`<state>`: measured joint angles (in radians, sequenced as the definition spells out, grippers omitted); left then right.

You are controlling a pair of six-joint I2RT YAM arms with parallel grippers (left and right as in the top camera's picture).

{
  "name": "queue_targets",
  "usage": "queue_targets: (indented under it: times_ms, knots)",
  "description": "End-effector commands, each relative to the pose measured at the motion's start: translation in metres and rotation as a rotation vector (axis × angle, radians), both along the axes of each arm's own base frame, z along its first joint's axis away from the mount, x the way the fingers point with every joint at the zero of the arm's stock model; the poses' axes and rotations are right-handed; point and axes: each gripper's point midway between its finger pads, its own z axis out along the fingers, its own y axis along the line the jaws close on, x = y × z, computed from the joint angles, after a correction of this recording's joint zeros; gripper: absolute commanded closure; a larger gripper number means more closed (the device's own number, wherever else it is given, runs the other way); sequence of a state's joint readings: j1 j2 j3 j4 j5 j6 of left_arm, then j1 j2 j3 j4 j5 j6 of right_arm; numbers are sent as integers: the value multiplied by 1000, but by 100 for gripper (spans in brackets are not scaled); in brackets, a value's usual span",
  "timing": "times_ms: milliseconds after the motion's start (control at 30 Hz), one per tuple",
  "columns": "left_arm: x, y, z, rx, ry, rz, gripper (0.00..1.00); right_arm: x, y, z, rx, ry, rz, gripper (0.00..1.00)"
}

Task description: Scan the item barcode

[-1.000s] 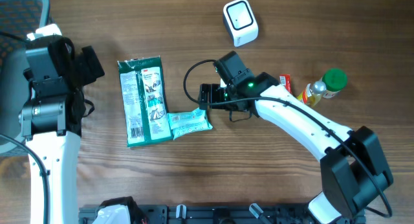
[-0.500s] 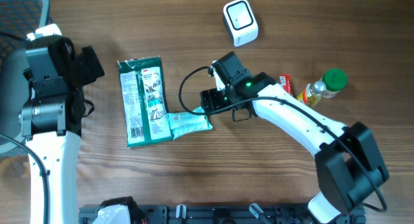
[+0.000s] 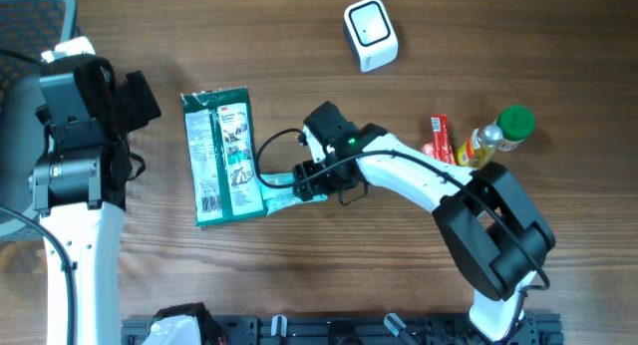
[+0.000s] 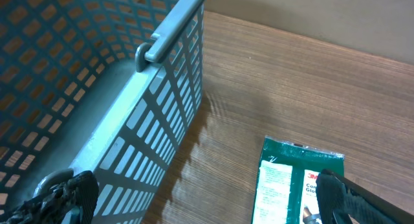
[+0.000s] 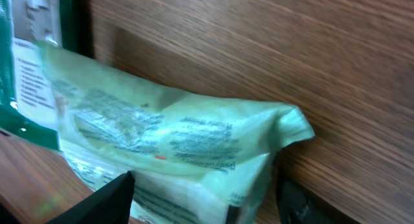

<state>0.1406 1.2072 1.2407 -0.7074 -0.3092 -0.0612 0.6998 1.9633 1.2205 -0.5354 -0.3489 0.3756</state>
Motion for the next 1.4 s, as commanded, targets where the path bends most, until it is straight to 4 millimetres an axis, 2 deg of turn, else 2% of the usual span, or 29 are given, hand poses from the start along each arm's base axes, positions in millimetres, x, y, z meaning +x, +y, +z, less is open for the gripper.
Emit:
queue_targets:
  times_ms: [0, 300, 333, 400, 433, 500, 600, 733, 833, 1033, 1367]
  knots:
    - [0, 1, 2, -1, -6, 1, 0, -5, 1, -12, -5, 44, -17, 34]
    - [0, 1, 2, -1, -6, 1, 0, -3, 4, -10, 13, 43, -32, 44]
    - [0, 1, 2, -1, -6, 1, 0, -2, 5, -10, 15, 41, -32, 49]
    - [0, 1, 2, -1, -6, 1, 0, -1, 6, -9, 20, 33, -28, 71]
    - [0, 1, 2, -1, -6, 1, 0, 0, 5, -8, 21, 32, -31, 76]
    - [0, 1, 2, -1, -6, 1, 0, 3, 2, -5, 23, 28, -37, 77]
    - [0, 1, 2, -1, -6, 1, 0, 10, 0, 18, 80, -21, 15, 95]
    - [0, 1, 2, -1, -6, 1, 0, 8, 7, 53, 181, -87, 119, 96]
    - [0, 1, 2, -1, -6, 1, 0, 7, 6, 69, 196, -109, 123, 96]
    - [0, 1, 2, -1, -6, 1, 0, 6, 6, 71, 199, -81, 72, 96]
    - [0, 1, 2, -1, -6, 1, 0, 8, 4, 71, 198, -119, 129, 96]
